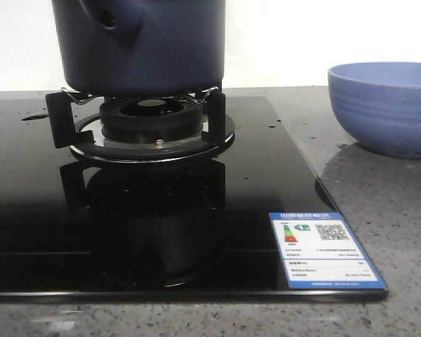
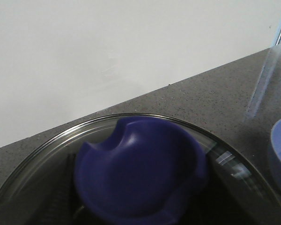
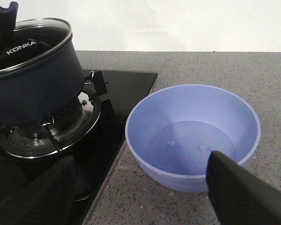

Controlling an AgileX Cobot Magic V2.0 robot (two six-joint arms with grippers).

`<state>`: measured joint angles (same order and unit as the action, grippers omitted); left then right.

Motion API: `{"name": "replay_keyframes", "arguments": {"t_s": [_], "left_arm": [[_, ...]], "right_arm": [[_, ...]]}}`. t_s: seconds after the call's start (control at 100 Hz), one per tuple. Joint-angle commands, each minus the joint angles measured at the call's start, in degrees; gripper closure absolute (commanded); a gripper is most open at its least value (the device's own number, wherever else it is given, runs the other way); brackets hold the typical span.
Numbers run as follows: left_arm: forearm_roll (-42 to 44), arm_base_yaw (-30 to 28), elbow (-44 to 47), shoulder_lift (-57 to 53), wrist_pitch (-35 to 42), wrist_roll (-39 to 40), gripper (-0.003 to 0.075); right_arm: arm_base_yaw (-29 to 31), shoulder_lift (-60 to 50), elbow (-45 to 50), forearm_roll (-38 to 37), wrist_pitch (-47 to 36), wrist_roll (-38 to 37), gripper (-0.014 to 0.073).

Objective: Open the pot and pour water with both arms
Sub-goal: 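Grasp the blue lid knob with left gripper, bowl rim with right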

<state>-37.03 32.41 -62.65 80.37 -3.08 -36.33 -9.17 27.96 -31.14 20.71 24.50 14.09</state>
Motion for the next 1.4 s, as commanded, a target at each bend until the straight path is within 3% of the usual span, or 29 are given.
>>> {"name": "replay_keyframes", "arguments": {"t_s": [0.0, 0.26, 0.45, 0.78, 0.9, 1.09, 1.21, 1.39], "left_arm": [[0.6, 0.5, -2.1, -1.8, 4.8, -0.2, 0.0417], [0.6, 0.5, -2.4, -5.5, 4.9, -0.2, 0.0416], [0.6, -2.1, -3.1, -10.8, 4.0, -0.2, 0.0416], [0.6, -17.9, -3.1, -18.4, -6.0, -0.2, 0.0413], [0.7, -23.5, -3.1, -19.8, -8.9, -0.2, 0.0374], [0.7, -28.2, -3.1, -20.3, -12.2, -0.2, 0.0358], [0.7, -28.3, -3.1, -20.3, -12.7, -0.2, 0.0358], [0.7, -28.3, -3.1, -20.3, -12.4, -0.2, 0.0358]], "right_arm": [[-0.1, 0.7, -2.1, 0.1, -4.5, 0.7, 0.0071], [-0.1, 1.0, -2.2, 0.0, -4.1, 0.7, 0.0071], [1.5, 8.1, -7.5, 0.0, -1.1, 0.7, 0.0071], [10.8, 29.2, -26.5, 0.0, 12.8, 0.2, 0.0071], [14.4, 36.9, -33.0, 0.0, 19.3, -1.2, 0.0071], [18.3, 47.8, -40.7, -0.6, 27.6, -1.8, 0.0075], [19.0, 52.8, -43.1, -5.4, 32.9, -2.9, 0.0160], [19.0, 57.5, -43.2, -5.5, 34.3, -2.9, 0.0289]]}}
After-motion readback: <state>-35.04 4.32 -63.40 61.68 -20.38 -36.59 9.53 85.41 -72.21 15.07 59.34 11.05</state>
